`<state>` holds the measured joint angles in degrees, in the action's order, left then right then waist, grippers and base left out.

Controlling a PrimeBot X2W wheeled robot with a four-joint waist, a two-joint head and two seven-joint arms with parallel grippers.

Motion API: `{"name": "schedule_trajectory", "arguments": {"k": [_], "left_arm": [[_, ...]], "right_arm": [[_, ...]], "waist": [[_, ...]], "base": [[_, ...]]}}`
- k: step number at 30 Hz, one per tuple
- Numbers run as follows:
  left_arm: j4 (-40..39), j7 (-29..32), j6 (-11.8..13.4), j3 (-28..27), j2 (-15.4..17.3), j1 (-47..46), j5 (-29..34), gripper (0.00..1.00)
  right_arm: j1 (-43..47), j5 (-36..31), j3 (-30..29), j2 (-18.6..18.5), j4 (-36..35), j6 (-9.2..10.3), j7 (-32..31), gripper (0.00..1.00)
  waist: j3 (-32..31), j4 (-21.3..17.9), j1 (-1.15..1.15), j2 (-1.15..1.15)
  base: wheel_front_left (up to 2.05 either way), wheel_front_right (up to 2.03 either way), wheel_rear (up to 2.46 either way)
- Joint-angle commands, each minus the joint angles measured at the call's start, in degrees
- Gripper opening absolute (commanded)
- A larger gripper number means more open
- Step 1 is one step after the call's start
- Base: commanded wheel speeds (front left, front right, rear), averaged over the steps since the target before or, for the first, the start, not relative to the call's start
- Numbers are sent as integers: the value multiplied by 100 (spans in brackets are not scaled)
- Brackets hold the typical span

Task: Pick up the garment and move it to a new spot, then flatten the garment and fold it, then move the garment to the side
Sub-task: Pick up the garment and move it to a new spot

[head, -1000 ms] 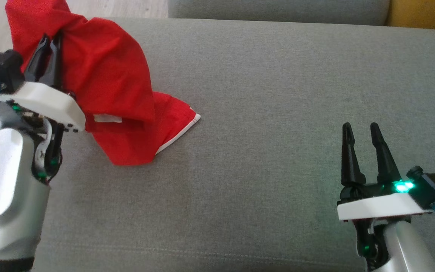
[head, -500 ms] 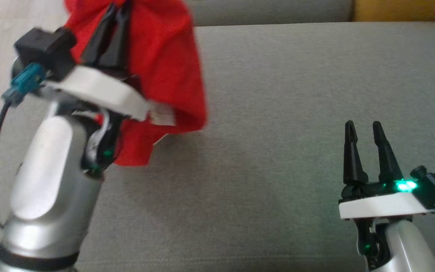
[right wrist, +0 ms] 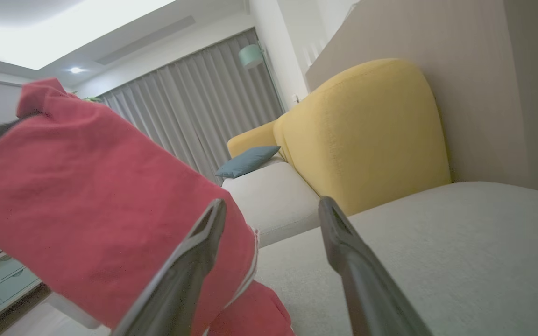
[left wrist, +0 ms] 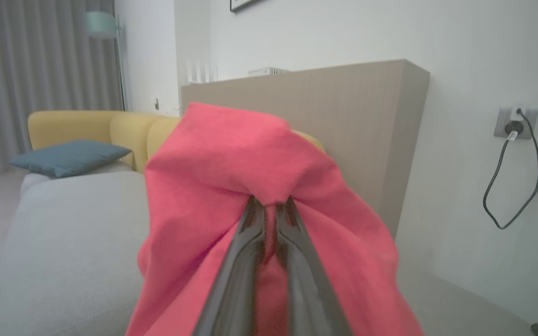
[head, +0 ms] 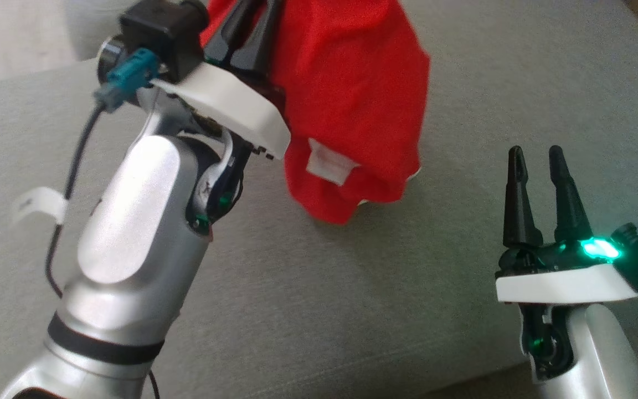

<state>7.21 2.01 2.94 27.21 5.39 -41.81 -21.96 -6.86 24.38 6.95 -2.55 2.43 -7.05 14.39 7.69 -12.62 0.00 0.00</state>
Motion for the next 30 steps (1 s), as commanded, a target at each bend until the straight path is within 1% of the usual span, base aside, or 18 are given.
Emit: {"name": "schedule_trajectory", "arguments": {"k": [1, 3, 8, 9, 10, 11, 13, 14, 18, 23, 30], "left_arm": [[-5, -83, -64, -153, 114, -319, 56, 0], [355, -183, -110, -139, 129, -272, 33, 0], [1362, -469, -383, 88, 250, -153, 134, 0], [1572, -497, -422, 126, 253, -127, 135, 9], [1754, -549, -461, 174, 269, -122, 169, 71], [1909, -630, -483, 197, 277, -127, 192, 100], [2168, -792, -504, 216, 277, -173, 222, 100], [2168, -792, -504, 216, 277, -173, 222, 100], [2459, -1166, -457, 148, 233, -287, 212, 100], [2473, -1465, -384, 102, 242, -158, 202, 100], [1929, -1650, -29, -199, 510, 568, 148, 100]], "right_arm": [[-242, 52, 156, -32, -225, -44, 61, 100], [-238, 80, 180, -32, -230, -44, 61, 100], [-221, 124, 249, -32, -224, -44, 61, 100], [-217, 125, 254, -32, -217, -44, 61, 100], [-217, 126, 262, -32, -211, -44, 61, 100], [-218, 125, 269, -32, -207, -44, 61, 100], [-214, 118, 259, -32, -197, -44, 61, 100], [-214, 118, 259, -32, -197, -44, 61, 100], [-185, 69, 206, -32, -162, -44, 61, 100], [-156, -53, 100, -32, -113, -44, 61, 100], [-12, -222, -71, -32, -12, -44, 61, 100]], "waist": [[212, -405, 0, 0], [281, -553, 0, 0], [401, -760, 0, 0], [414, -771, 0, 0], [427, -779, 0, 0], [439, -780, 0, 0], [453, -735, 0, 0], [453, -735, 0, 0], [419, -491, 0, 0], [269, 5, 0, 0], [-109, 837, 0, 0]], "base": [[0, 0, 0], [0, 0, 0], [0, 0, 0], [0, 0, 0], [0, 0, 0], [0, 0, 0], [0, 0, 0], [0, 0, 0], [0, 0, 0], [0, 0, 0], [0, 0, 0]]}}
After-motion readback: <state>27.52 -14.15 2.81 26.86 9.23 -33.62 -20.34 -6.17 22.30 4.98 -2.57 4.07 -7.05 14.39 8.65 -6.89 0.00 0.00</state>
